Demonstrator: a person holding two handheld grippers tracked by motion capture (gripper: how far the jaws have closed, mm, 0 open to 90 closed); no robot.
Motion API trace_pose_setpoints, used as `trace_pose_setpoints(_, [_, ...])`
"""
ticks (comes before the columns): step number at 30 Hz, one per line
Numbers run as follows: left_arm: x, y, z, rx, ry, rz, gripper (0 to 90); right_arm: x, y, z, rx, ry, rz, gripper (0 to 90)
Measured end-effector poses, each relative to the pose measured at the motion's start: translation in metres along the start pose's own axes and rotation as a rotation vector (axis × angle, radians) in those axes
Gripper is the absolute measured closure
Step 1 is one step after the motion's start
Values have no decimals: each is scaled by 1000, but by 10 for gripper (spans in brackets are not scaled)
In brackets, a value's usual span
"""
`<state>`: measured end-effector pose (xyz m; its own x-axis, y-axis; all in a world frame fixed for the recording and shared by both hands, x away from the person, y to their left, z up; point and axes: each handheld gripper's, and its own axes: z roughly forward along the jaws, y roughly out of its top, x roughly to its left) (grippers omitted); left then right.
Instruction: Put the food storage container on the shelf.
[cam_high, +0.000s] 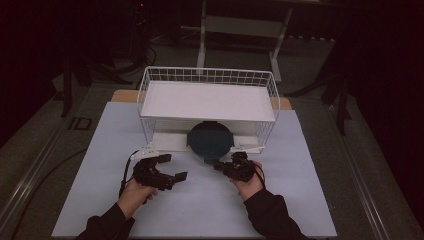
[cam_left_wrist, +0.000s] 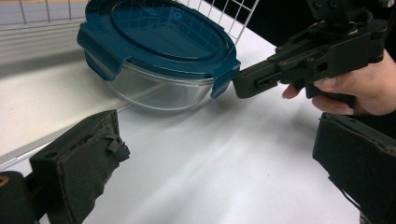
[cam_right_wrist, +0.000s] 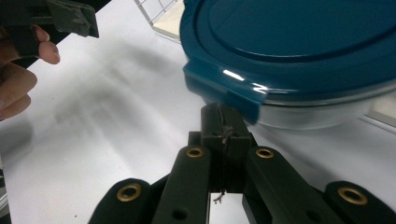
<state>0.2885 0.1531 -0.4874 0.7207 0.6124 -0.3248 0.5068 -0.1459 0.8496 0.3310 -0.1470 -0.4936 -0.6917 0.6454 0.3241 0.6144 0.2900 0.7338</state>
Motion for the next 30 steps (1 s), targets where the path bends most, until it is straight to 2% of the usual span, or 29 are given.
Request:
trace_pose_setpoints(4, [2, -2, -1, -12, 0, -9, 16, 0, 3, 6, -4, 1, -1, 900])
trace_pose_setpoints(16, [2, -4, -1, -13, 4, 3, 16, -9, 15, 24, -14, -54, 15, 900])
trace_pose_setpoints(30, [2, -5, -2, -25, -1, 3, 16, -17, 26, 40, -37, -75, 34, 899])
